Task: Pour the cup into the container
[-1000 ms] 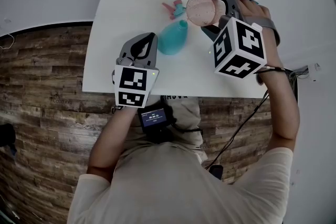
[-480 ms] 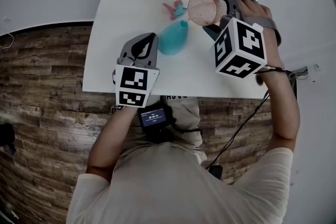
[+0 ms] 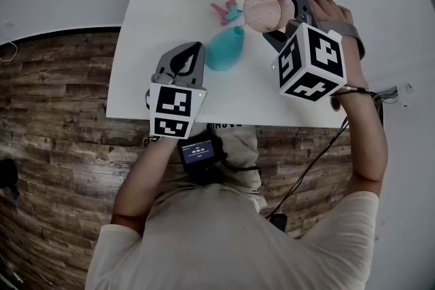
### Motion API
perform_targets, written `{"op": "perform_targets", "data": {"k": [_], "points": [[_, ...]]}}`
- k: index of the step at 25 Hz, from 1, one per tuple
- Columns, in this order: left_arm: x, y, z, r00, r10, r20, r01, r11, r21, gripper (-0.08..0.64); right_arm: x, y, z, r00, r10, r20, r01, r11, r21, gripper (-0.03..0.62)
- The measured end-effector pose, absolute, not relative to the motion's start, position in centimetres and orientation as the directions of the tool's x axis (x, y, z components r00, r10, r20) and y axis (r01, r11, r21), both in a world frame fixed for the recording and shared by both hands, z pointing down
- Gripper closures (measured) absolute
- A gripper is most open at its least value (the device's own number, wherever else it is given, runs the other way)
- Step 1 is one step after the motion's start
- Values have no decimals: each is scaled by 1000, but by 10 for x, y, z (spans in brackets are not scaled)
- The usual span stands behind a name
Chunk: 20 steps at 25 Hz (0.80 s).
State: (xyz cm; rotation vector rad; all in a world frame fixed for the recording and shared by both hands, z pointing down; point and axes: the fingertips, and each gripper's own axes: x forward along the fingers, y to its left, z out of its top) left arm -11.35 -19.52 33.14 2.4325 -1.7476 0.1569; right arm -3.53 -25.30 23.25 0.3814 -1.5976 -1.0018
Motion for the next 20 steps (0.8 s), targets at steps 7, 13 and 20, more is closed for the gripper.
{"op": "perform_targets", "data": {"k": [7,13,20], "points": [[-113,-195,331,320,-933,167,-948,-315,54,551,-36,-253,232,-291,-718,632,274,570,774,225],[-114,-195,331,320,-933,167,-948,-315,55,550,-36,-253,230,-295,-721,627,278,563,778,225],[-113,-195,331,320,-933,168,-948,-315,54,551,-35,-253,229,-295,-728,619,284,552,784,225]]}}
